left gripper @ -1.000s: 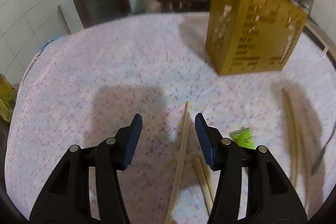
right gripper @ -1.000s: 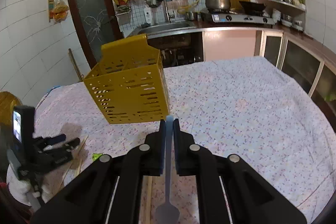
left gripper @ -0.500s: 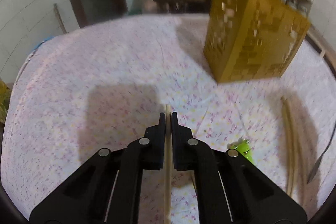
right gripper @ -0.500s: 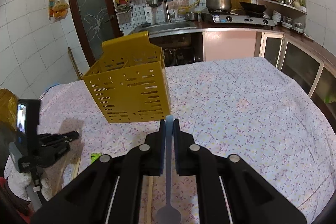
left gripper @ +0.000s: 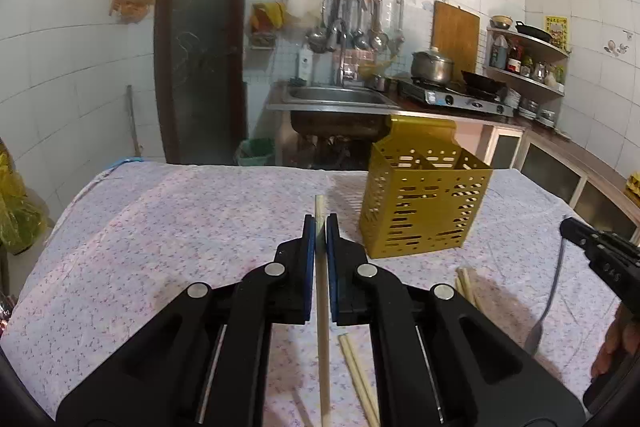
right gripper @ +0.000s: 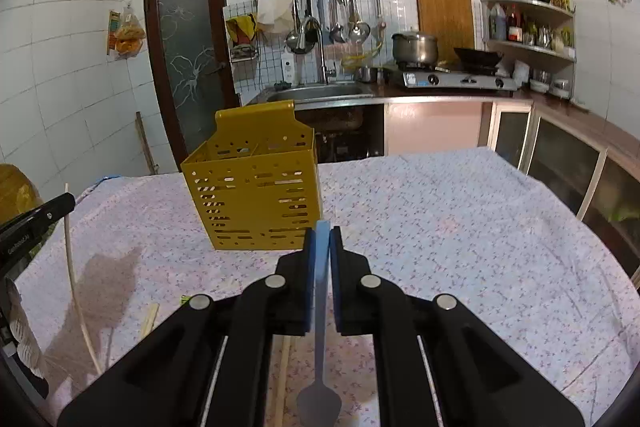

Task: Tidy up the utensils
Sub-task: 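Lift and carry the spatula and chopstick toward the yellow slotted holder, then lower the spatula into the holder with the right tool while the left inserts the chopstick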

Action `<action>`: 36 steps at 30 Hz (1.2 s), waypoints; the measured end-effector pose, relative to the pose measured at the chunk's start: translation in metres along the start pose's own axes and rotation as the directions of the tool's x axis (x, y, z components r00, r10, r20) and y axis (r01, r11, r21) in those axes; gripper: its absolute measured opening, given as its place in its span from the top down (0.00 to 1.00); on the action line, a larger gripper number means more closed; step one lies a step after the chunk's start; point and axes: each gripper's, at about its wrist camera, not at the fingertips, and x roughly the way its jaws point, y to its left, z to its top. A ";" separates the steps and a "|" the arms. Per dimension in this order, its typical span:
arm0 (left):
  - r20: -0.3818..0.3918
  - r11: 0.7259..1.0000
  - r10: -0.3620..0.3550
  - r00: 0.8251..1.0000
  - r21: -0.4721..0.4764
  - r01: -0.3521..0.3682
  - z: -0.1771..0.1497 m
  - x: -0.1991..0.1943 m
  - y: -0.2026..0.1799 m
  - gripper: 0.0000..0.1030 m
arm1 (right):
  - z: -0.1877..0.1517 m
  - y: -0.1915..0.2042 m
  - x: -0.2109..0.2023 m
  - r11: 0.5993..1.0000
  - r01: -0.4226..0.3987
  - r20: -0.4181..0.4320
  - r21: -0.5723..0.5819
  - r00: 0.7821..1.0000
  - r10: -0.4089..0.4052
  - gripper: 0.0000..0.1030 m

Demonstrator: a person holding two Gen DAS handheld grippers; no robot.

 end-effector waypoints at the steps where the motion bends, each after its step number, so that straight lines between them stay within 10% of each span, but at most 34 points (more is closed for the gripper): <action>1: 0.006 1.000 -0.003 1.000 -0.008 0.003 -0.001 -0.001 0.002 0.96 | 0.000 0.000 -0.001 1.000 -0.001 0.004 -0.002 1.000 0.001 0.93; 10: 0.129 0.998 -0.058 0.990 -0.018 0.060 0.045 -0.031 -0.016 0.96 | 0.033 -0.005 -0.012 1.000 -0.026 0.092 0.014 0.995 0.025 0.93; 23: 0.354 0.996 -0.088 0.931 0.026 0.085 0.180 0.000 -0.091 0.96 | 0.170 0.012 0.018 0.993 -0.109 0.296 -0.049 0.948 0.119 0.93; 36: 0.240 0.999 -0.035 0.970 0.027 0.030 0.149 0.136 -0.097 0.96 | 0.148 0.018 0.118 0.985 -0.153 0.181 -0.079 0.970 0.165 0.93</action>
